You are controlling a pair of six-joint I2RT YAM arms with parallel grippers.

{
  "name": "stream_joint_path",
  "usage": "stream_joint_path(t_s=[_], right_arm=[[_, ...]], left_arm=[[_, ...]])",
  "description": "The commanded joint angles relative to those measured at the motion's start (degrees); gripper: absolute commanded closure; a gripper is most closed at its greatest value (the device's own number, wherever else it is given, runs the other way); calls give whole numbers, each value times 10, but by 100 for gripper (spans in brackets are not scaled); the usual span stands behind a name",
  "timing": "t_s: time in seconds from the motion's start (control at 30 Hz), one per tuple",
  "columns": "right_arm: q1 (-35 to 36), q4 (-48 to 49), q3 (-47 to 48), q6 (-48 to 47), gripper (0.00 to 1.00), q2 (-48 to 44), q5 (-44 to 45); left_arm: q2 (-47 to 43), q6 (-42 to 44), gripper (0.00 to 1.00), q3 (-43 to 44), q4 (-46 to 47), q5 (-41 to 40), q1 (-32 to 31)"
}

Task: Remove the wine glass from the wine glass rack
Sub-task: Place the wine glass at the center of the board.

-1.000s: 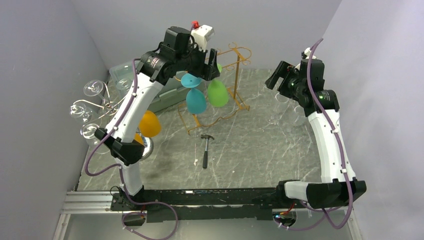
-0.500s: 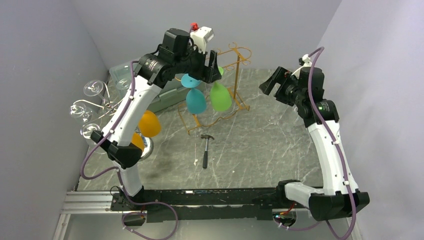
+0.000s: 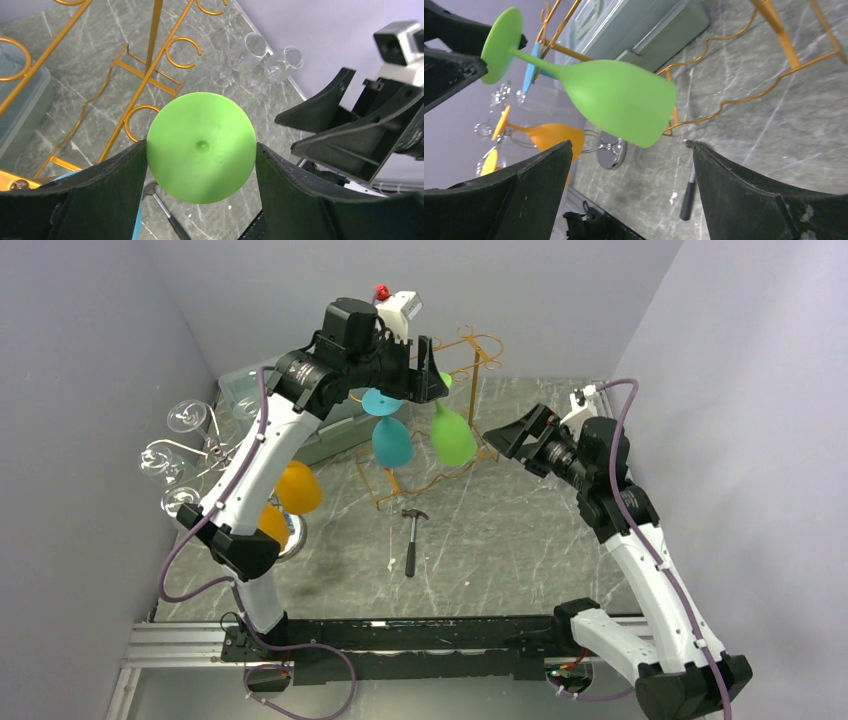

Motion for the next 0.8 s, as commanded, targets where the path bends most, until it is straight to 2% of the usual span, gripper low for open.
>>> stream_joint_path(t_s=[0.0,0.3,0.77], right_arm=[[17,113,-54,78,6,-44,-5],[25,210,-145,158,5,-110,5],[27,363,-206,227,8,-133,-3]], left_arm=[[-42,-52,48,-15,53,21,-3],[-72,-135,49,-74,118,26,-3],[-105,-239,49,-150,213,59,3]])
